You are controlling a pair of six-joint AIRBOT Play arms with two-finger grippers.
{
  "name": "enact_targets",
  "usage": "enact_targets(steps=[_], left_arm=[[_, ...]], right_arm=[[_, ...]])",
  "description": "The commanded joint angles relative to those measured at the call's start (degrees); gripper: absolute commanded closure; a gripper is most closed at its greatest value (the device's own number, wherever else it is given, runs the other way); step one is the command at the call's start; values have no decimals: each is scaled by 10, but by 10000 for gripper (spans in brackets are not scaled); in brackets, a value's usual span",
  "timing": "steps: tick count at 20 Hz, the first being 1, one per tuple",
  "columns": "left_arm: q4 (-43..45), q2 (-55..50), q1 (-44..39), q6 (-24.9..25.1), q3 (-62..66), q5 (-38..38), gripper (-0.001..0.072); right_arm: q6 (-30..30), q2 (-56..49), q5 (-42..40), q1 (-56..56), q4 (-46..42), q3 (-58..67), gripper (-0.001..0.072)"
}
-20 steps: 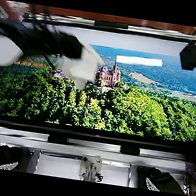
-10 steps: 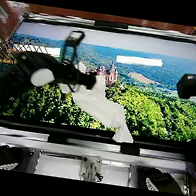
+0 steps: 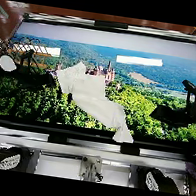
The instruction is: Fold the shirts.
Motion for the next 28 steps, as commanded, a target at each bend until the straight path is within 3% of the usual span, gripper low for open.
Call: enact_targets(steps=[1,3,7,10,14,15,16,17,18,21,25,26,27,28], left_arm=[[-67,-38,47,14,-70,110,-12],[-91,-86,32,17,-70,155,-10],[-238,-170,14,88,-60,248,-6],[-295,-213,6,141,-27,259,-4],[-301,-240,-4,146,21,268,7],[-301,-243,-5,146,29,265,93],[-301,-244,-5,146,35,263,296],[-301,-244,-5,146,40,256,573],[-301,-244,-4,154,47,245,668],[-300,-242,1,228,82,183,669],[-298,-221,5,251,117,149,669],[-299,-209,5,264,126,148,669],[-296,-195,6,266,136,144,670],[-290,-178,8,266,150,137,670]], right_arm=[[-6,0,35,-27,59,-50,85],[0,0,69,-27,58,-72,85],[15,-23,86,-27,77,-103,85],[14,-61,92,-26,102,-104,85],[-4,-110,103,26,101,-104,85],[-4,-120,112,47,100,-104,84],[-4,-130,124,69,97,-104,84],[-4,-141,136,88,97,-104,84],[-3,-153,148,109,97,-104,84],[-8,-199,163,178,97,-104,84],[-15,-246,189,259,92,-104,102],[-16,-249,196,271,92,-104,416],[-8,-248,199,276,91,-101,639],[-7,-245,196,276,91,-91,647]])
